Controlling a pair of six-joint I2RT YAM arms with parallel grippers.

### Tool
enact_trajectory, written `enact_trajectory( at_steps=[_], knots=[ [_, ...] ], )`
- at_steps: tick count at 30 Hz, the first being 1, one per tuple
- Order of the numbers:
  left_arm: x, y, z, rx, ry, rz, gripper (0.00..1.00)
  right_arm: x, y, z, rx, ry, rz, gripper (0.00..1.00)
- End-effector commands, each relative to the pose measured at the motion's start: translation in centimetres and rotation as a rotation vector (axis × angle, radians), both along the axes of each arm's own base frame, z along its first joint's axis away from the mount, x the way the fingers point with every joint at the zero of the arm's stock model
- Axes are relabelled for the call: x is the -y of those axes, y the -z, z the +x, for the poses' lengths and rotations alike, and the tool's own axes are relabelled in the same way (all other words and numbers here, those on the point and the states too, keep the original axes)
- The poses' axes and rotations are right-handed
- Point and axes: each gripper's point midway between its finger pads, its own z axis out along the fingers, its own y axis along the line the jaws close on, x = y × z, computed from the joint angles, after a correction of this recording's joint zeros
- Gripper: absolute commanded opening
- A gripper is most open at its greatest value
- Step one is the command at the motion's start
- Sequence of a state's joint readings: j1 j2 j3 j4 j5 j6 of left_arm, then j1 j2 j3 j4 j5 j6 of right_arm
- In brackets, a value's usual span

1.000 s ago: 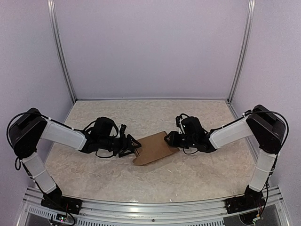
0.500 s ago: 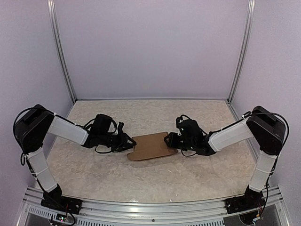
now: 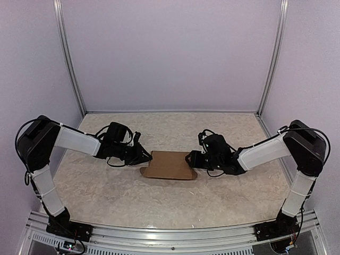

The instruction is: Fold the paper box

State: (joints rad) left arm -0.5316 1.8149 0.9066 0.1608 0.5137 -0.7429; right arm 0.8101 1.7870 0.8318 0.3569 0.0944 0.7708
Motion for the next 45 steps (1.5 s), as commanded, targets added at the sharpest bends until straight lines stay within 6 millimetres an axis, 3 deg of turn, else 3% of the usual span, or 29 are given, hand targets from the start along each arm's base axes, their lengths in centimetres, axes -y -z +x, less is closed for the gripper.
enact_trajectory(
  at_steps=[1, 12, 21, 33, 45],
  knots=[
    [-1.2, 1.6, -0.2, -0.018, 0.010, 0.099, 0.21, 0.5, -0.2, -0.4, -0.001, -0.061, -0.055, 0.48],
    [-1.8, 0.0, -1.0, 0.032, 0.008, 0.097, 0.55, 0.7, 0.2, -1.2, -0.051, -0.096, -0.013, 0.43],
    [-0.4, -0.4, -2.4, 0.021, 0.046, -0.010, 0.68, 1.5, 1.1, -1.3, -0.077, -0.077, 0.000, 0.25],
    [1.6, -2.3, -2.8, -0.012, 0.043, -0.263, 0.73, 2.7, 2.1, -1.6, -0.096, -0.070, -0.011, 0.05],
    [1.3, -1.5, -3.6, -0.071, 0.018, -0.279, 0.73, 3.9, 2.8, -1.9, -0.106, -0.046, -0.007, 0.02]
  ],
)
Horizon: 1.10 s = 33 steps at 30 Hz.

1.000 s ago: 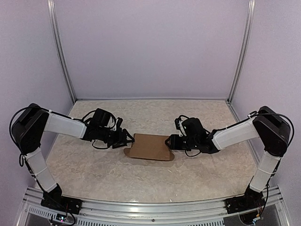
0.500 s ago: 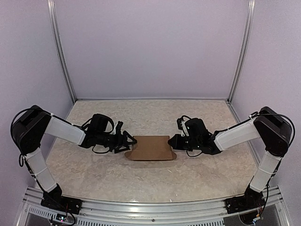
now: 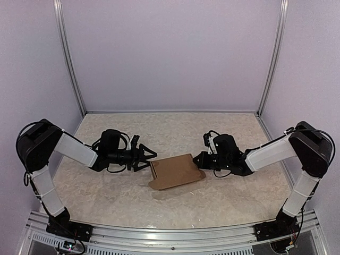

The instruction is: Fold the paper box

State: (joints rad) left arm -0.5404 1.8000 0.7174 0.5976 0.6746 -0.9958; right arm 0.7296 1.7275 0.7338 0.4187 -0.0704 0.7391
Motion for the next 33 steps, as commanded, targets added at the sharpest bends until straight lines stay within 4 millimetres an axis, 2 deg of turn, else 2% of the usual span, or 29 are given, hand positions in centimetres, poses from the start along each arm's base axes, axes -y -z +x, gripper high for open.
enact_trajectory(
  at_steps=[1, 6, 11, 13, 16, 26, 33],
  knots=[
    [-0.5, 1.0, -1.1, -0.040, -0.001, 0.019, 0.73, 2.1, 2.8, -1.2, -0.076, 0.026, -0.073, 0.02],
    [-1.2, 1.7, -1.9, -0.070, -0.015, 0.080, 0.74, 2.4, 2.9, -1.1, -0.073, 0.042, -0.075, 0.02],
    [-1.0, 1.6, -2.5, -0.088, -0.026, 0.082, 0.75, 2.5, 2.9, -1.2, -0.075, 0.048, -0.072, 0.01],
    [-0.7, 1.3, -2.5, -0.091, -0.034, 0.054, 0.80, 2.6, 3.0, -1.3, -0.077, 0.050, -0.071, 0.01],
    [0.2, 0.9, -2.6, -0.101, -0.030, 0.007, 0.81, 2.9, 3.1, -1.5, -0.081, 0.053, -0.073, 0.01],
    [1.9, 1.6, -2.6, -0.128, -0.008, -0.021, 0.83, 3.6, 3.8, -1.9, -0.094, 0.063, -0.067, 0.01],
    [2.6, 1.4, -2.5, -0.147, -0.010, -0.069, 0.83, 3.8, 4.3, -2.2, -0.101, 0.063, -0.052, 0.01]
  ],
)
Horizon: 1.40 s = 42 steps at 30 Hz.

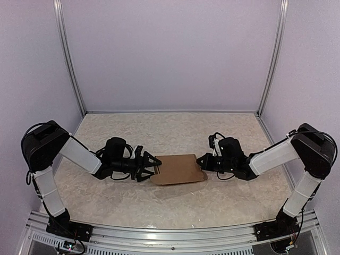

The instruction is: Fold the paper box

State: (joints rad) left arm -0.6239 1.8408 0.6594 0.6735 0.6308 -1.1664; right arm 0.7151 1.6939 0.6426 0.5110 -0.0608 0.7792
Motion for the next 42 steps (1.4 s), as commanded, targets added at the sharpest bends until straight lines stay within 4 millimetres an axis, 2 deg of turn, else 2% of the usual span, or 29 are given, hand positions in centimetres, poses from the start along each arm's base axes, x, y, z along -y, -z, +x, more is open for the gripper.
enact_trajectory(
  at_steps=[1, 9, 12, 18, 28, 33, 42],
  knots=[
    [1.1, -1.2, 0.5, 0.012, 0.004, -0.065, 0.83, 2.3, 4.2, -1.6, -0.110, 0.019, -0.090, 0.01],
    [2.3, -2.4, 1.0, 0.019, 0.000, -0.135, 0.81, 2.3, 4.1, -1.6, -0.108, 0.017, -0.072, 0.01],
    [2.6, -2.6, 1.1, 0.011, 0.001, -0.155, 0.77, 2.4, 4.2, -1.6, -0.108, 0.015, -0.069, 0.01],
    [3.1, -2.7, 1.1, -0.001, 0.008, -0.175, 0.66, 2.5, 4.2, -1.5, -0.108, 0.019, -0.063, 0.01],
    [3.6, -2.9, 1.0, -0.006, 0.027, -0.188, 0.41, 2.4, 3.8, -1.2, -0.097, 0.011, -0.057, 0.03],
    [3.3, -3.2, 1.0, 0.001, 0.033, -0.198, 0.32, 1.7, 1.7, -0.5, -0.032, -0.027, -0.045, 0.16],
    [1.2, -4.9, 1.3, 0.048, 0.022, -0.208, 0.25, 1.3, -4.7, 0.5, 0.203, -0.173, -0.145, 0.44]
  ],
)
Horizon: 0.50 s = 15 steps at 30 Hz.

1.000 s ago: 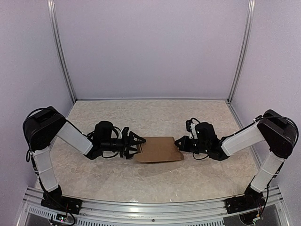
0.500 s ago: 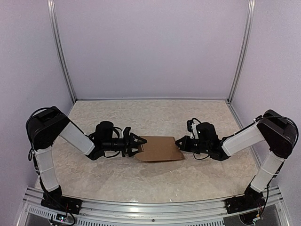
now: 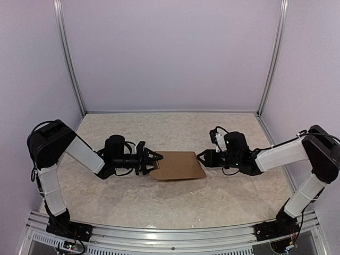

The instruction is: Fold the paper box

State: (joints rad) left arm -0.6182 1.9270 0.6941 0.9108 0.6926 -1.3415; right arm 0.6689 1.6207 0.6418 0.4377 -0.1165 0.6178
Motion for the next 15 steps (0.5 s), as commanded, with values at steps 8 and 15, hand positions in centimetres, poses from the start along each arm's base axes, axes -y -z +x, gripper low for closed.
enact_trajectory(
  at_steps=[8, 15],
  knots=[
    [-1.7, -5.5, -1.2, 0.115, 0.060, -0.144, 0.15, 0.4, -8.9, -0.3, 0.346, -0.239, -0.218, 0.58],
    [-3.0, -9.6, -3.0, 0.145, 0.098, -0.307, 0.10, -0.6, -13.5, -3.2, 0.595, -0.504, -0.306, 0.74]
  ],
)
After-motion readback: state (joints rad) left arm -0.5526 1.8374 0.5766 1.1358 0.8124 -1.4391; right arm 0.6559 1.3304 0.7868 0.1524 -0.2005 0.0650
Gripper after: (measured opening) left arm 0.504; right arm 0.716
